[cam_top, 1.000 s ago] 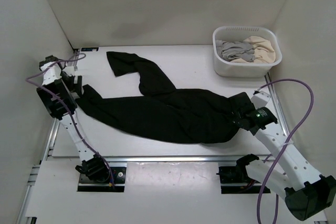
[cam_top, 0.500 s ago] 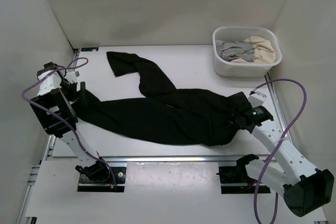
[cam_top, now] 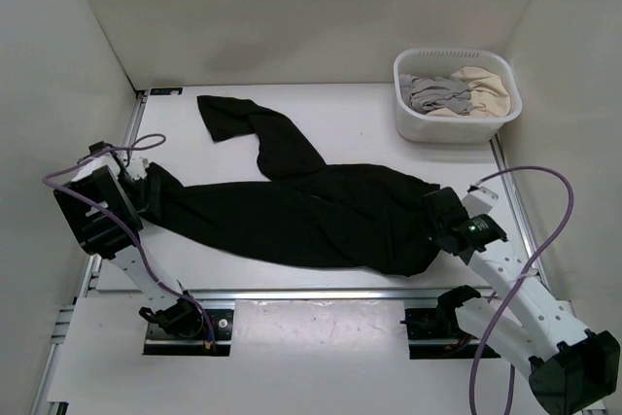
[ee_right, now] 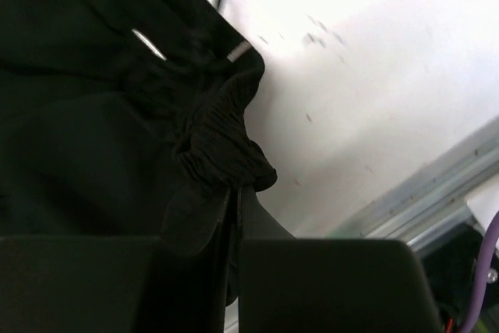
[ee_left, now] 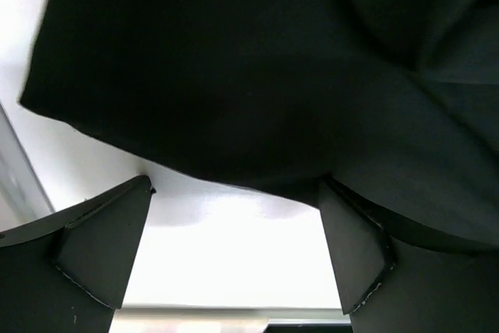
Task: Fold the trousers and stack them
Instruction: Flatten the trousers out
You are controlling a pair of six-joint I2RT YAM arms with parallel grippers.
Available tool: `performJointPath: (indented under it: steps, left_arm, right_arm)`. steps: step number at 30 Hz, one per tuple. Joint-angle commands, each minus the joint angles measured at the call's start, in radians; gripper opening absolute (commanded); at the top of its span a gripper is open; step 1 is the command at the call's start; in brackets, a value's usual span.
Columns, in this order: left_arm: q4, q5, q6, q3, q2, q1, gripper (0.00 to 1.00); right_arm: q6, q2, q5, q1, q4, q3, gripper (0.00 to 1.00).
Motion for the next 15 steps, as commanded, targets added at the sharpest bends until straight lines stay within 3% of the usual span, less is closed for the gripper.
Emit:
performJointPath:
  steps: [1, 2, 3, 6, 9, 11, 13, 15]
  left_arm:
    - [0.054, 0.243, 0.012, 0.056, 0.026, 0.021, 1.00]
    - [0.028, 0.266, 0.012, 0.057, 0.040, 0.021, 0.91]
    - [0.005, 0.298, 0.044, 0.057, 0.049, 0.021, 0.74]
    - [-0.052, 0.290, 0.066, 0.041, 0.063, 0.021, 0.14]
    - [-0.052, 0.238, 0.077, 0.018, 0.050, 0.042, 0.14]
    - [-0.076, 0.196, 0.077, 0.068, 0.038, 0.042, 0.14]
    - [-0.110, 0.156, 0.077, 0.147, 0.029, 0.042, 0.14]
    - [-0.168, 0.135, 0.077, 0.304, 0.029, 0.042, 0.14]
  right_arm:
    - [0.108, 0.004, -0.008, -0.003, 0.014, -0.073, 0.00]
    - [0.109, -0.008, -0.008, -0.003, 0.029, -0.113, 0.00]
    - [0.125, -0.027, -0.008, -0.003, 0.039, -0.130, 0.00]
    - [0.168, -0.050, 0.009, -0.012, 0.092, -0.182, 0.00]
    - [0.114, 0.004, -0.015, -0.064, 0.255, -0.193, 0.00]
    - [-0.013, 0.141, -0.104, -0.141, 0.324, -0.098, 0.00]
    - [-0.112, 0.259, -0.171, -0.240, 0.332, 0.041, 0.00]
    - [-0.256, 0.407, -0.233, -0.293, 0.272, 0.314, 0.00]
